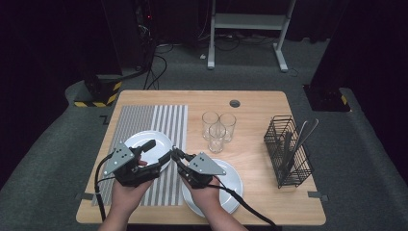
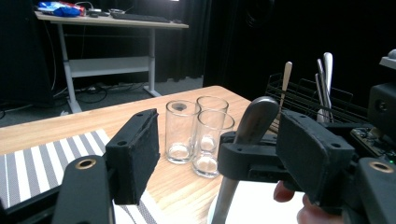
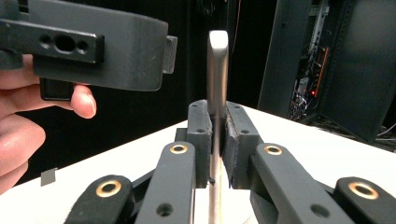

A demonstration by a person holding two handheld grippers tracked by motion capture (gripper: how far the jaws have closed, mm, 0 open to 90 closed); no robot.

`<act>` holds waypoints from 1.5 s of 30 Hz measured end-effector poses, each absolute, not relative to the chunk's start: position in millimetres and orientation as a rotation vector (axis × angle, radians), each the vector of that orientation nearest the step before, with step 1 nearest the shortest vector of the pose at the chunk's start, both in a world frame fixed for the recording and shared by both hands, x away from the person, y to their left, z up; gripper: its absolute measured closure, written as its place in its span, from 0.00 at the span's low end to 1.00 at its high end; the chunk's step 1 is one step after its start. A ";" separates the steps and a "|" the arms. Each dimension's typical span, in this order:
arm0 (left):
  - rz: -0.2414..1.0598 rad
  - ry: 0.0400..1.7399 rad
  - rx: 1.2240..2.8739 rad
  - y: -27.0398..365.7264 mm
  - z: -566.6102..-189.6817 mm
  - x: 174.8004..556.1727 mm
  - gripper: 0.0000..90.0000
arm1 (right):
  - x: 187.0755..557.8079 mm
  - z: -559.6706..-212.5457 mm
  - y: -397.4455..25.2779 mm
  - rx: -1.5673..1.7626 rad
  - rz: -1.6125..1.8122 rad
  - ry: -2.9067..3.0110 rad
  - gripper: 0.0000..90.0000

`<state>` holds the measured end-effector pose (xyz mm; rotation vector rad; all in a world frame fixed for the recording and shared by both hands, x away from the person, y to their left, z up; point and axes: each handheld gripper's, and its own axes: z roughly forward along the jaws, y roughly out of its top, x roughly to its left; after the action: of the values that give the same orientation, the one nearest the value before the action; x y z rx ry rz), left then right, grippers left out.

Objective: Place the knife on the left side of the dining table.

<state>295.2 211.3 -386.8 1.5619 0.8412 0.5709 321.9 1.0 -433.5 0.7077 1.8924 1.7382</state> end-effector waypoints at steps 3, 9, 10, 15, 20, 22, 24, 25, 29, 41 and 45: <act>0.570 0.833 1.564 208.3 -384.5 295.7 0.34 | 322.4 -433.6 1.3 0.708 1.739 1.892 0.92; 0.562 0.815 1.569 202.1 -379.8 296.7 0.34 | 322.6 -434.0 1.9 0.708 1.741 1.892 0.92; 0.561 0.813 1.570 201.1 -379.1 296.9 0.34 | 322.6 -434.0 2.0 0.708 1.741 1.893 0.92; 0.558 0.802 1.570 195.6 -375.5 297.3 0.36 | 322.3 -434.0 2.1 0.706 1.740 1.896 0.92; 0.563 0.797 1.589 190.6 -372.9 298.9 0.40 | 322.7 -433.9 2.4 0.710 1.743 1.897 0.91; 0.574 0.800 1.598 189.1 -372.6 299.5 0.43 | 322.8 -434.0 2.6 0.711 1.744 1.898 0.91; 0.584 0.801 1.608 188.4 -372.7 300.2 0.48 | 322.9 -433.9 2.7 0.710 1.743 1.901 0.91; 0.587 0.803 1.611 187.8 -372.9 300.5 0.51 | 322.9 -433.9 2.7 0.710 1.742 1.902 0.91; 0.609 0.799 1.641 185.8 -374.6 301.1 0.62 | 322.9 -434.1 3.2 0.707 1.742 1.904 0.91; 0.653 0.789 1.687 177.8 -374.9 301.9 0.78 | 322.8 -434.1 4.6 0.711 1.740 1.905 0.91; 0.644 0.794 1.690 177.5 -376.5 302.3 0.78 | 322.6 -434.2 4.1 0.707 1.737 1.903 0.91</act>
<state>302.3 177.5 -376.5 1.6896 0.7944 0.6445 322.6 4.1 -434.2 0.7067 1.9035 1.7373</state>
